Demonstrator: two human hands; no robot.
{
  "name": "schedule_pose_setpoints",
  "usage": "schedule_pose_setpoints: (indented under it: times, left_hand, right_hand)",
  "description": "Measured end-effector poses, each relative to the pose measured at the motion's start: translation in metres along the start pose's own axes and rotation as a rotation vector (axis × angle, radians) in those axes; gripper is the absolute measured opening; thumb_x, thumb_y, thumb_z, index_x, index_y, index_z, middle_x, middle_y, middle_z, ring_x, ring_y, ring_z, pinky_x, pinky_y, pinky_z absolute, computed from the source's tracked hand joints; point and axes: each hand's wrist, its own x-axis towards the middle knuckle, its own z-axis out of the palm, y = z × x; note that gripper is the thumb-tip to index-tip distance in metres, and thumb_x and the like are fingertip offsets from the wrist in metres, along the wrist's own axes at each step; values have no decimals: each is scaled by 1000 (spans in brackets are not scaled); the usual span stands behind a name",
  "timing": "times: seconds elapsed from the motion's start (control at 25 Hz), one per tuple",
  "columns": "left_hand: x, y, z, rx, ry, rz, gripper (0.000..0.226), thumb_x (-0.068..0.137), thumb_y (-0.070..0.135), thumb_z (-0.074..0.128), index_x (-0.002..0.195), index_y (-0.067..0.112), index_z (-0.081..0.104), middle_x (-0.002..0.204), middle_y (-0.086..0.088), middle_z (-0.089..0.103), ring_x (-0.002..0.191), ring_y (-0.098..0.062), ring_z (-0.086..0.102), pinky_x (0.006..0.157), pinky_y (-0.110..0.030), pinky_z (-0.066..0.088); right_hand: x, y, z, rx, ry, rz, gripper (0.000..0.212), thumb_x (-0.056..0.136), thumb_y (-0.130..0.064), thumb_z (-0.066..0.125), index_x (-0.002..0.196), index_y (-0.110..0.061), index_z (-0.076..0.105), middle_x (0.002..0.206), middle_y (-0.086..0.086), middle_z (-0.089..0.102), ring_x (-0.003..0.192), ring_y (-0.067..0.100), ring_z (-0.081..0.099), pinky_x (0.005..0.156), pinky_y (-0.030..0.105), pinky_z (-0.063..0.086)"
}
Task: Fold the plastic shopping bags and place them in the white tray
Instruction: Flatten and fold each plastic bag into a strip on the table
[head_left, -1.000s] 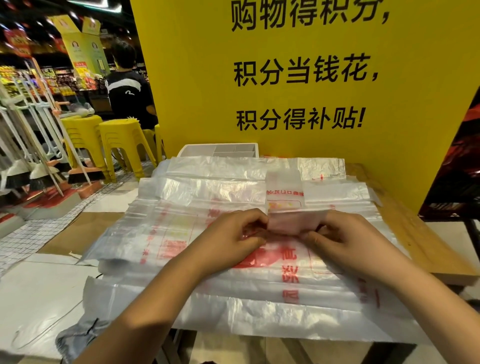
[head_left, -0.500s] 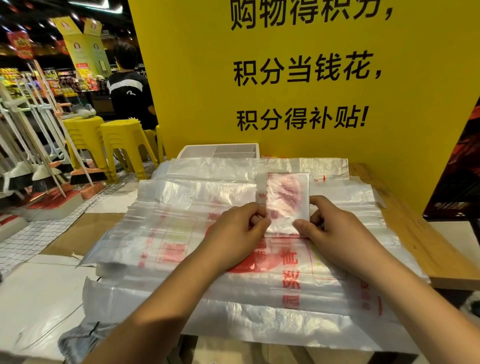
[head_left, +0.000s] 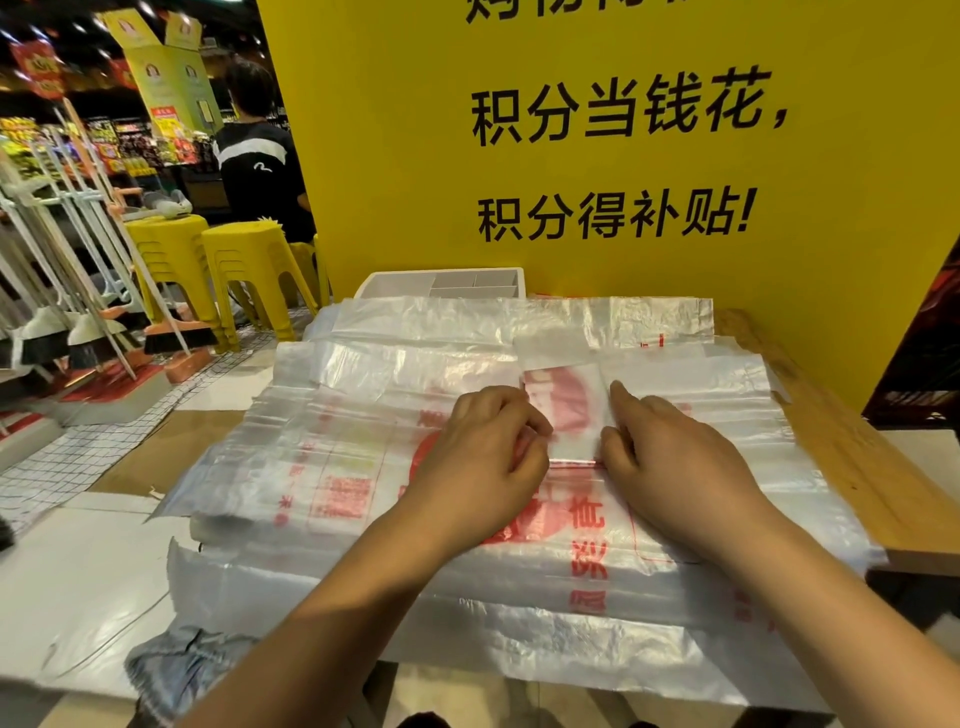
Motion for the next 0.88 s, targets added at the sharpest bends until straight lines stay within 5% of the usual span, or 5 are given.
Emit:
schedule_pose_setpoints:
  times: [0.16,0.28,0.6,0.76,0.88]
  left_hand:
    - [1,3,-1,37,-102,3,22,96,31,45,116,32,52,159,14,28,144,-4,17,117,-34,24]
    - [6,3,-5,33,-217,-13,21,96,31,40,116,32,47,163,11,20,148,-4,6,120,-36,14]
    - [5,-1,-7,36,-265,-13,13,96,46,45,106,37,44,165,14,14,151,-7,-3,122,-38,6]
    - [6,2,-12,48,-299,-32,20,98,48,45,112,35,45,155,13,32,151,-9,3,116,-31,6]
    - [10,-5,-17,98,-387,-24,35,97,58,45,123,34,43,157,9,31,150,-9,6,121,-35,3]
  right_hand:
    - [2,4,-4,-18,-29,-81,60,100,-39,37,156,-32,20,163,-4,15,138,22,37,97,34,39]
    - [11,14,-7,-19,-121,-210,53,96,-41,36,148,-34,35,166,-9,3,150,12,13,118,34,22]
    - [23,29,2,77,-191,-283,67,89,-68,29,146,-34,33,165,-13,14,151,2,2,123,34,15]
    - [26,34,-3,-2,-344,-308,81,84,-81,11,156,-43,10,164,-21,-4,148,-2,-12,123,28,-4]
    - [28,45,-15,37,-492,-299,80,82,-85,26,152,-55,2,159,-30,-12,145,-7,-20,122,27,-8]
